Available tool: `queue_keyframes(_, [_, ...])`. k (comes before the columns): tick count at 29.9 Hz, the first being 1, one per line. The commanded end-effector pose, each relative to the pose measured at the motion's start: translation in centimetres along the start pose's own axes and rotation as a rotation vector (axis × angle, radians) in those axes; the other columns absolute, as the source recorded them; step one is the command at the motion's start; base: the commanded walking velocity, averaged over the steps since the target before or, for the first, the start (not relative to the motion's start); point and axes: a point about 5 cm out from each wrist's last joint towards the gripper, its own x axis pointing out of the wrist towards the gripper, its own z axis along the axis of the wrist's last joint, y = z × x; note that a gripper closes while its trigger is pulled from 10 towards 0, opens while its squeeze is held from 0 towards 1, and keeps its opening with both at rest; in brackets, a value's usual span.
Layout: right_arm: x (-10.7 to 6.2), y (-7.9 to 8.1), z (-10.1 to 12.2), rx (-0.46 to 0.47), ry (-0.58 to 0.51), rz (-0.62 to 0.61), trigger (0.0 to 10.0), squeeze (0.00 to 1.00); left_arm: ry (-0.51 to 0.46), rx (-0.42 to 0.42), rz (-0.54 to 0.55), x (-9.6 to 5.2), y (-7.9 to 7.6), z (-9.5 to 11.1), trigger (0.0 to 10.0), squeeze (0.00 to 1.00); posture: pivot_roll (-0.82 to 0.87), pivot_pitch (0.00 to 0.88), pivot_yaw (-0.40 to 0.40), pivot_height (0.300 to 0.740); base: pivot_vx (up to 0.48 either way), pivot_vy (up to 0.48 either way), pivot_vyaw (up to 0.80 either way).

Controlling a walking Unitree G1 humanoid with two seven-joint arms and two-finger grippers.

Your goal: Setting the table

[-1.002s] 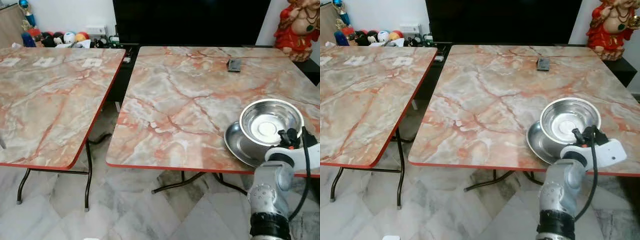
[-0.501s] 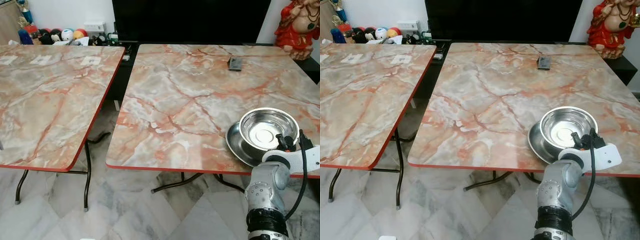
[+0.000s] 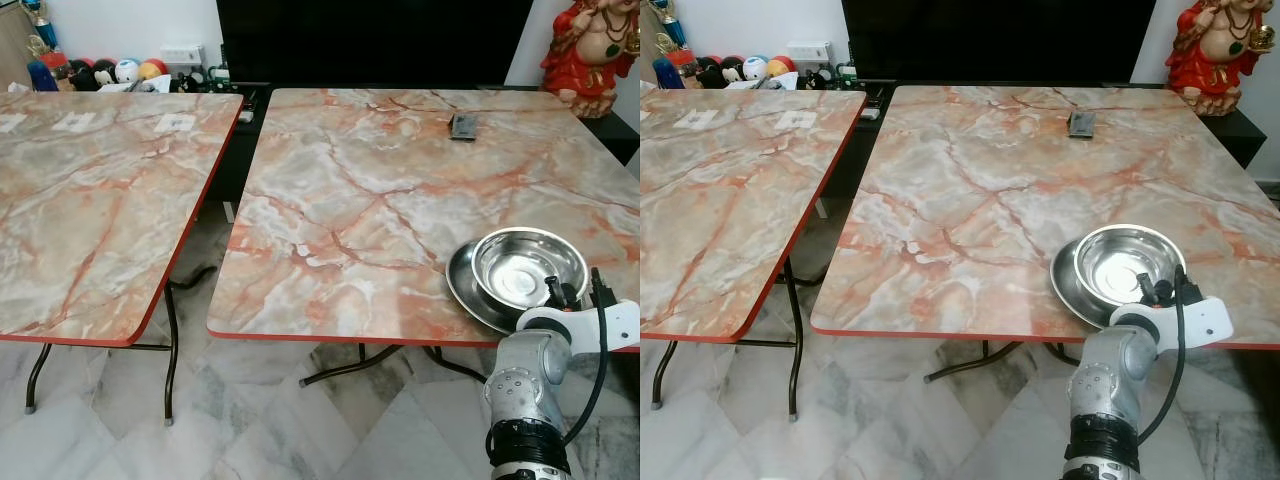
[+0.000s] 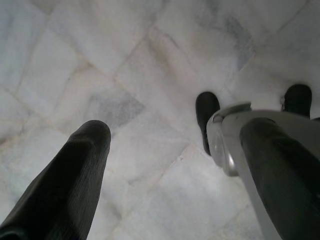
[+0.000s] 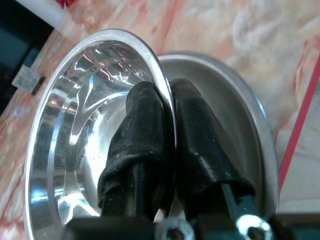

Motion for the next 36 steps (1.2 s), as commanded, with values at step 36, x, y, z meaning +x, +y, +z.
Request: queue_keyframes(36, [0.5,0.2,-0.6,0.011,0.04,0.006,10.0,0.0,0.042,0.005,0.009,-0.7,1.6,-1.9,10.0,0.0,0.01,0.091,-0.001,0.74,0.0,0.0,0.0])
